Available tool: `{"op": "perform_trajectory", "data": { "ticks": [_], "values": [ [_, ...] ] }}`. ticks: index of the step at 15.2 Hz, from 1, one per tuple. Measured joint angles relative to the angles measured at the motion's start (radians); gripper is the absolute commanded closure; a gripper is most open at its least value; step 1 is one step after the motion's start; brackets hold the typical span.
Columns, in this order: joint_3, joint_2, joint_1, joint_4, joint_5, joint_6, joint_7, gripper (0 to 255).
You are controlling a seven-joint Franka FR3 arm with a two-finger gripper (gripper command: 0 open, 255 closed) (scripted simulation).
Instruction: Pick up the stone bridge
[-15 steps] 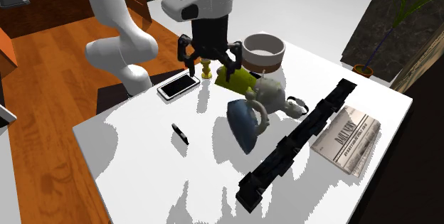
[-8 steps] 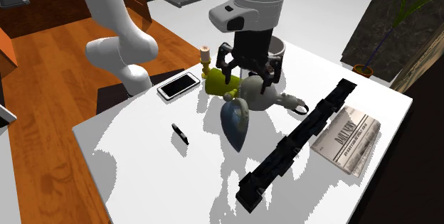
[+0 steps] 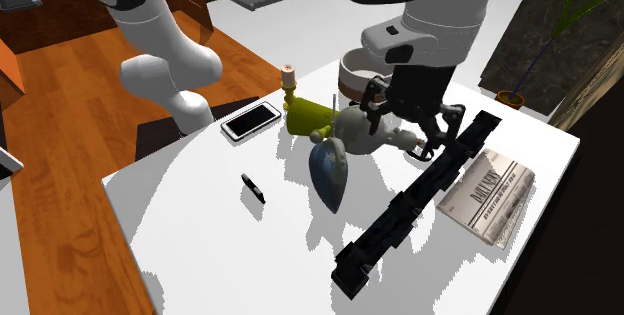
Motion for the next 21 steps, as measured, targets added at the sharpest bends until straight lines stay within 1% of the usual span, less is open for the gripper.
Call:
{"op": "perform_trajectory", "data": {
  "ticks": [2,3,5,6,7,11,13,14,21],
  "values": [
    [-0.025,0.114,0.075,0.117,-0.078,-0.031,0.093,0],
    [-0.040,0.162,0.107,0.172,-0.107,-0.045,0.128,0],
    [-0.075,0.263,0.188,0.319,-0.163,-0.099,0.188,0],
    [-0.084,0.288,0.207,0.349,-0.177,-0.106,0.203,0],
    [-0.090,0.303,0.216,0.360,-0.185,-0.104,0.212,0],
    [-0.092,0.301,0.200,0.298,-0.185,-0.049,0.229,0],
    [-0.094,0.306,0.199,0.284,-0.188,-0.031,0.233,0],
    [-0.094,0.305,0.198,0.276,-0.188,-0.024,0.235,255],
    [-0.094,0.304,0.196,0.271,-0.188,-0.019,0.237,255]
  ]
}}
